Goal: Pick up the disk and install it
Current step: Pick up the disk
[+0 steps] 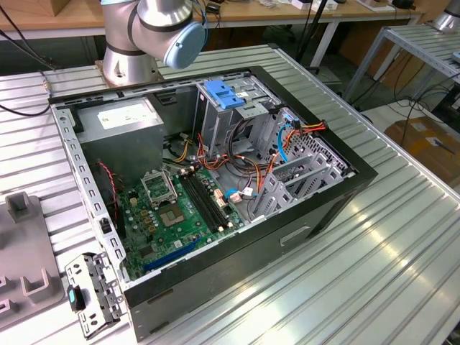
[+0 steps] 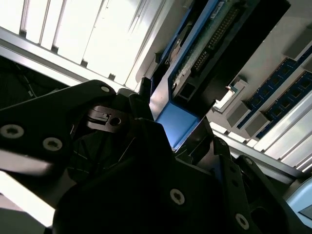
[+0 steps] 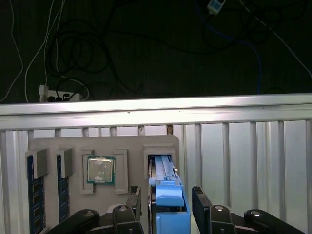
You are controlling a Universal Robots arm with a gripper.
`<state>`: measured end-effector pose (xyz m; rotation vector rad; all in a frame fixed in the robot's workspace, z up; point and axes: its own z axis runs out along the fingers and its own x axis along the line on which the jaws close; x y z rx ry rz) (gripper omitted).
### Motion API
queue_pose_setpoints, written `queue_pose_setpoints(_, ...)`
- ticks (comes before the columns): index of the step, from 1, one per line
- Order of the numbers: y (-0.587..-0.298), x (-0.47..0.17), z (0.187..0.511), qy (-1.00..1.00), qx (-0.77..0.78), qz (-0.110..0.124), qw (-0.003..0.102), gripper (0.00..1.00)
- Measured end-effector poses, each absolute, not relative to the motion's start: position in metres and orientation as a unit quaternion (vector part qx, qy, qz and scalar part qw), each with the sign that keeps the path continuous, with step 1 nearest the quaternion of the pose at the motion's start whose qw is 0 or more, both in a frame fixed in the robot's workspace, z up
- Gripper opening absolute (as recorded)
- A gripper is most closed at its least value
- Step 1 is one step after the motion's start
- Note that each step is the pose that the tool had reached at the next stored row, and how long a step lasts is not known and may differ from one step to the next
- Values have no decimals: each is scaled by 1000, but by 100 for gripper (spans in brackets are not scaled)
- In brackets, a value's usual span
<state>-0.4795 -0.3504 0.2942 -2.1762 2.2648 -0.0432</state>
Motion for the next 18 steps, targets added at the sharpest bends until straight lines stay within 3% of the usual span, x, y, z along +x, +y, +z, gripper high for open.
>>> queue_pose_setpoints(3, -350, -479, 294, 721, -693, -14, 0, 53)
queue_pose_setpoints(4, -350, -479, 294, 721, -693, -14, 0, 45)
queue_pose_setpoints(18, -350, -479, 295, 721, -693, -14, 0, 45)
